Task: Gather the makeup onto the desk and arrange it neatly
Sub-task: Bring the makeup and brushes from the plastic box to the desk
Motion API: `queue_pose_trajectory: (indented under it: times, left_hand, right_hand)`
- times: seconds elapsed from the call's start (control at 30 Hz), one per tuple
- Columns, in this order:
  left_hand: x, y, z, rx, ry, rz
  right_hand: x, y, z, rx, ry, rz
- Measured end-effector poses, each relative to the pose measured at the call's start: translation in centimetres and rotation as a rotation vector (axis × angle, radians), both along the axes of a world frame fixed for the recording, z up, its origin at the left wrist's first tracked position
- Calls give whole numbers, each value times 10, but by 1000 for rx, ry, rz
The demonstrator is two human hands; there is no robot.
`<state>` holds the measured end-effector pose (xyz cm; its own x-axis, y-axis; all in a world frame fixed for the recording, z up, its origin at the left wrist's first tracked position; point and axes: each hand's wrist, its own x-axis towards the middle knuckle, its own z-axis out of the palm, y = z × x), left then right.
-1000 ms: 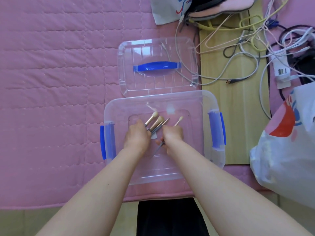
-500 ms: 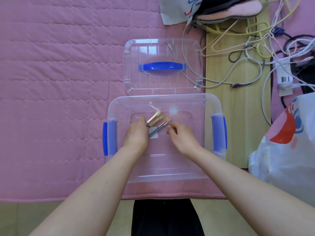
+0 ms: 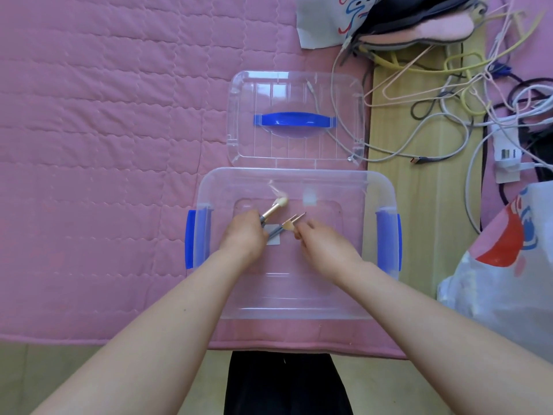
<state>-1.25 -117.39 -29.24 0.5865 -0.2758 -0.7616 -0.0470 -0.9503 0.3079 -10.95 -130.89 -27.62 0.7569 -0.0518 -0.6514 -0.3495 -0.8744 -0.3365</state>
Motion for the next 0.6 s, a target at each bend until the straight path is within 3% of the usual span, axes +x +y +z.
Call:
queue_pose_trajectory:
  times: [0.23,0.33,0.6]
  left_hand:
    - [9,-4,1,68,59,-85]
    - [10,-5,0,74,62,-96]
    - [8,-4,-6,65,-36,-92]
  right_hand:
    - [7,11,7,-143,-128,501]
    - [13,12,3,-174,-146,554]
    - [12,14,-10,-247,-434,582]
